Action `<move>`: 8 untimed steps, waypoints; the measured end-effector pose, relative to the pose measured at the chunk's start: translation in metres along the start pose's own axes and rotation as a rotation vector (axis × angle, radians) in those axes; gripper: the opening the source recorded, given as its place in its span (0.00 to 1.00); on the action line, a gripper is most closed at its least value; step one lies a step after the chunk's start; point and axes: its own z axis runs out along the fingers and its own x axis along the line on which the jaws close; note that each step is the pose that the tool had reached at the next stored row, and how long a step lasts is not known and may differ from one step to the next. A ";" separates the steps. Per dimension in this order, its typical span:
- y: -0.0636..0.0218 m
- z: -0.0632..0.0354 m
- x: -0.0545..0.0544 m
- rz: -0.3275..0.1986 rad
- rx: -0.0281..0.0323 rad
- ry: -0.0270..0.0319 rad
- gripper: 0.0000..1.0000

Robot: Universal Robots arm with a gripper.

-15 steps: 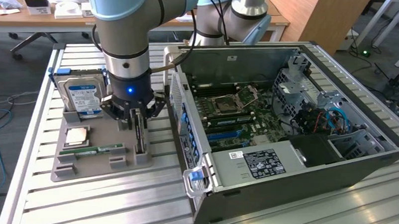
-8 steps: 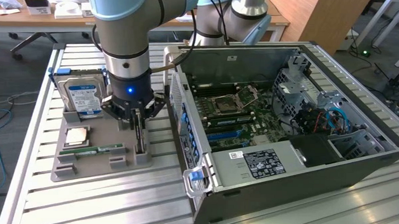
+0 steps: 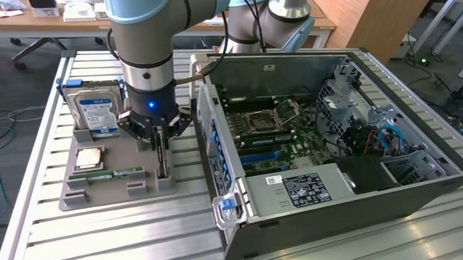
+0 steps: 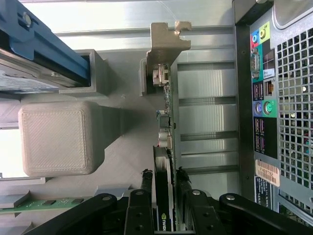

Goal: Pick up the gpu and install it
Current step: 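Pick up the gpu and move the gpu toward the slot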

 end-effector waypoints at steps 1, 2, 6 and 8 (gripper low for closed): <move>0.0000 0.0000 0.000 0.000 -0.0001 -0.0001 0.33; 0.0000 0.0000 0.000 0.000 0.0000 -0.0001 0.33; 0.0000 0.0000 0.000 0.000 0.0000 0.0000 0.33; 0.0000 0.0000 0.000 0.000 0.0000 0.0000 0.33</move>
